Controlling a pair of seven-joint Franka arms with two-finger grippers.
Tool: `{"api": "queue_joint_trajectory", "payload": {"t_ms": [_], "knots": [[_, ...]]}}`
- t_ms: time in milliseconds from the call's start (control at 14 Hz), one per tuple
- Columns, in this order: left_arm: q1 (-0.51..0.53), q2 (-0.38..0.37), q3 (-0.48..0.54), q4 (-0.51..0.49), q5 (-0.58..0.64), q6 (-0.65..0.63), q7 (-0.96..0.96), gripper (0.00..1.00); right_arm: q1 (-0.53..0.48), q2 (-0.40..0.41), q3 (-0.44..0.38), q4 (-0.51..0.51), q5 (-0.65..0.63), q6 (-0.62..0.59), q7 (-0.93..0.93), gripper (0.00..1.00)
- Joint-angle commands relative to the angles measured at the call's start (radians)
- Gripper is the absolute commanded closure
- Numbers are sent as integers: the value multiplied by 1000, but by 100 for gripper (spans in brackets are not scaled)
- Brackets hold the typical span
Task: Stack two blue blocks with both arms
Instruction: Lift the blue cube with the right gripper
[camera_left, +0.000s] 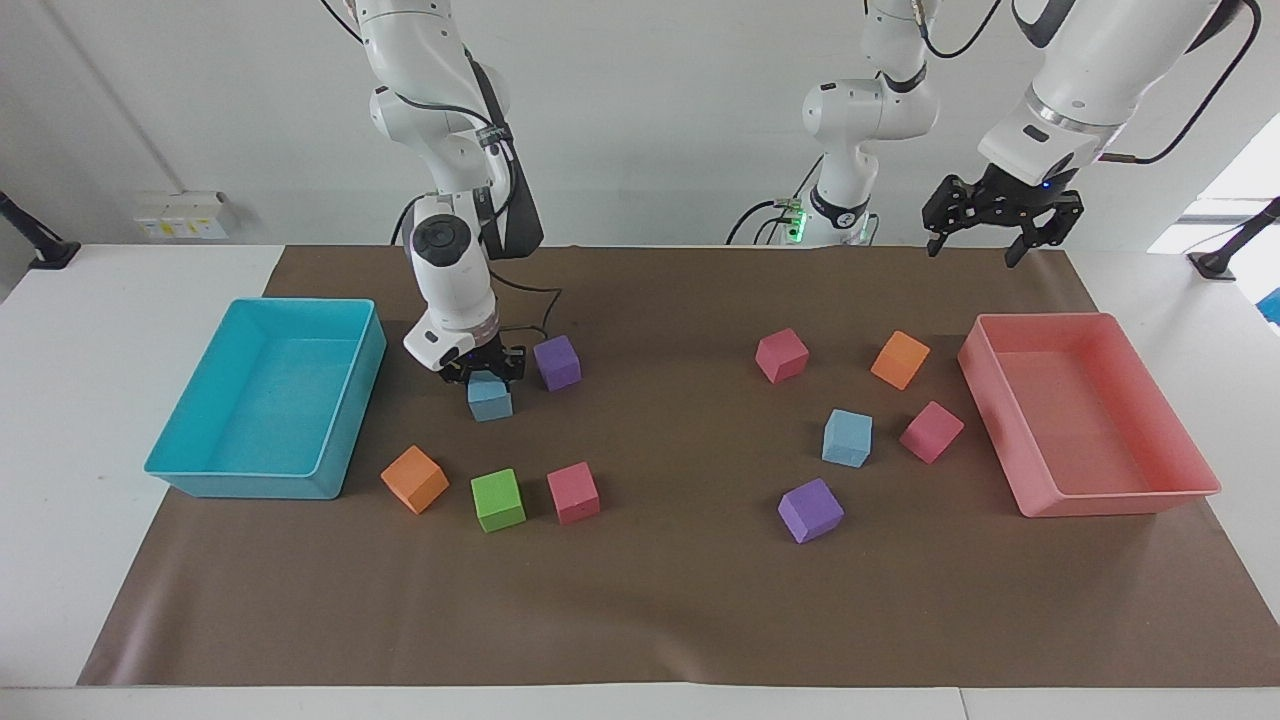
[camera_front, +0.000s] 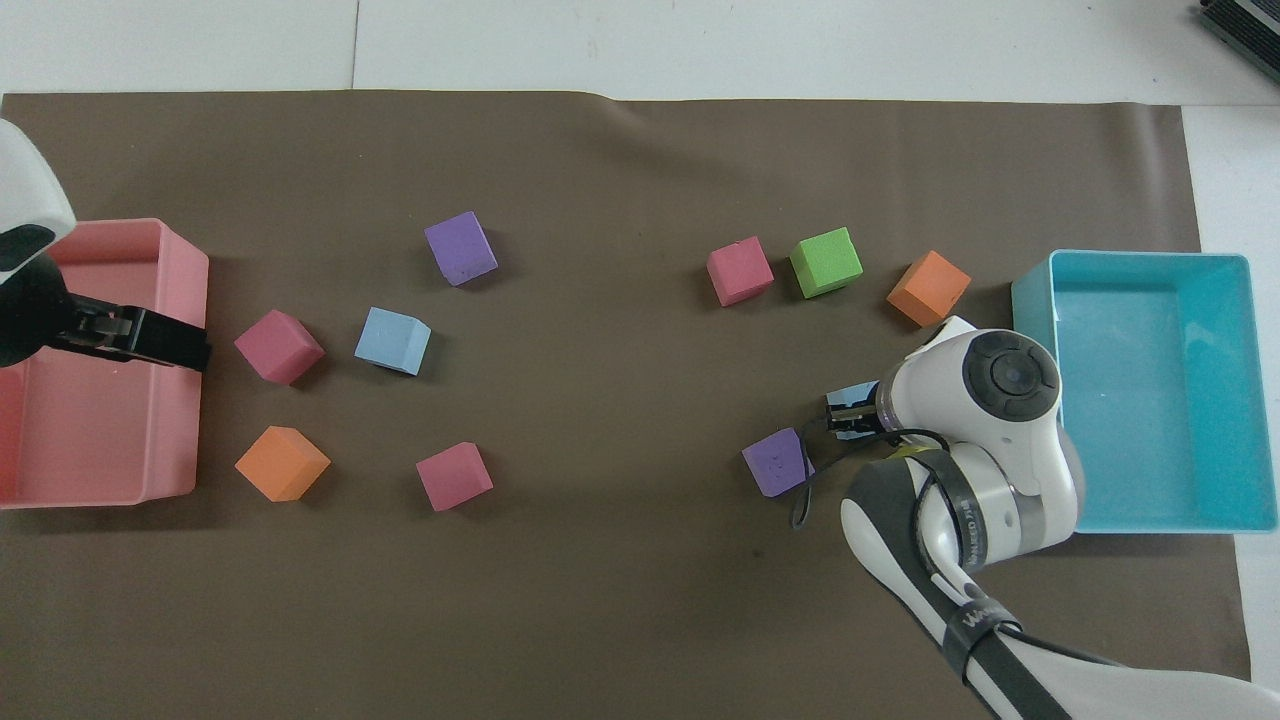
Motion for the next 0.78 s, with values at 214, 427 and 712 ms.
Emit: {"api": "queue_joint_trajectory", "payload": {"t_ms": [214, 427, 712], "knots": [[-9, -18, 4, -12, 9, 7, 5, 0, -12, -4, 5, -7, 31, 13, -8, 100], [-9, -18, 4, -13, 9, 7, 5, 0, -3, -4, 5, -5, 33, 13, 13, 100], [-9, -18, 4, -13, 9, 7, 5, 0, -2, -4, 5, -2, 32, 13, 19, 100]]}}
